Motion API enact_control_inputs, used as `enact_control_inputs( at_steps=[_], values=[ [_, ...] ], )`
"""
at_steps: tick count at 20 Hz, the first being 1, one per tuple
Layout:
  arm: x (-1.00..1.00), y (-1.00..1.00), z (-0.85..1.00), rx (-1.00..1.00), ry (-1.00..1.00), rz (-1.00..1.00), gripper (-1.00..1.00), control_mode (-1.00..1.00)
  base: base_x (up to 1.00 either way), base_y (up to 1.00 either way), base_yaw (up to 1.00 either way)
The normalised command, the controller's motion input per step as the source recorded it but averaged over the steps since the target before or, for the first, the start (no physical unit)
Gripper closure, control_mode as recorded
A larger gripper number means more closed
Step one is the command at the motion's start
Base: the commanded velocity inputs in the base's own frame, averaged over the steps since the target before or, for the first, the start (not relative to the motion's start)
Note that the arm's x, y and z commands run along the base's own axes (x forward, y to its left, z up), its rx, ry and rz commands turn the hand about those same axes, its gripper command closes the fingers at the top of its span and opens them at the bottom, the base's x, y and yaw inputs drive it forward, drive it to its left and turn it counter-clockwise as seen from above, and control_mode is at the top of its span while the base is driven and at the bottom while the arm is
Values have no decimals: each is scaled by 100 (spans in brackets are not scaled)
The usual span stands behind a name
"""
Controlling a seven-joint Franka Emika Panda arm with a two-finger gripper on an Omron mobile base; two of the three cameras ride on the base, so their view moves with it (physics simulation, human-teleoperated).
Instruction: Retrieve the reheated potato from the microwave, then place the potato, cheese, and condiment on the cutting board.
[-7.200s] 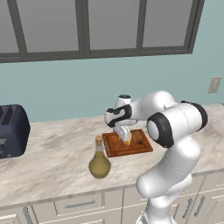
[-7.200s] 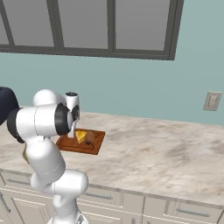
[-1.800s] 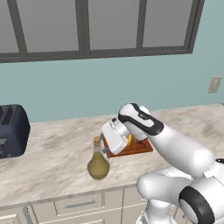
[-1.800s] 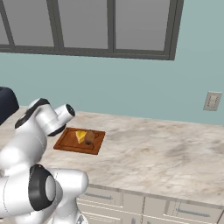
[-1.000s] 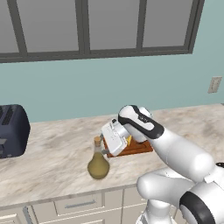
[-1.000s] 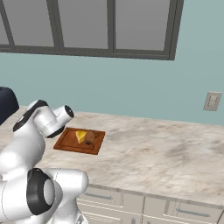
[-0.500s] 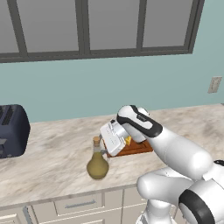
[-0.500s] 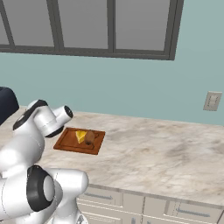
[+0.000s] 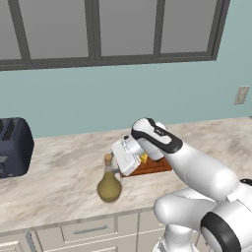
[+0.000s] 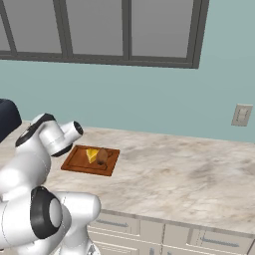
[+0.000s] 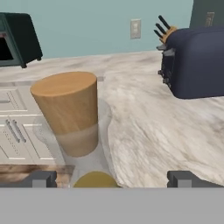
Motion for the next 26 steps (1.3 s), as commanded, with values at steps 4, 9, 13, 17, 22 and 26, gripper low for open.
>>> enact_control_inputs(
  at_steps=[4,9,13,17,22,26],
  values=[
    [-7,3,1,1,2,-2,-100,-100,0,0,0],
    [-2,8,0,0,1,-4,-100,-100,0,0,0],
    [0,11,0,0,1,-5,-100,-100,0,0,0],
    [0,8,0,0,2,-5,-100,-100,0,0,0],
    [0,2,0,0,4,-4,-100,-100,0,0,0],
    [0,0,0,1,4,-5,-100,-100,0,0,0]
  ],
)
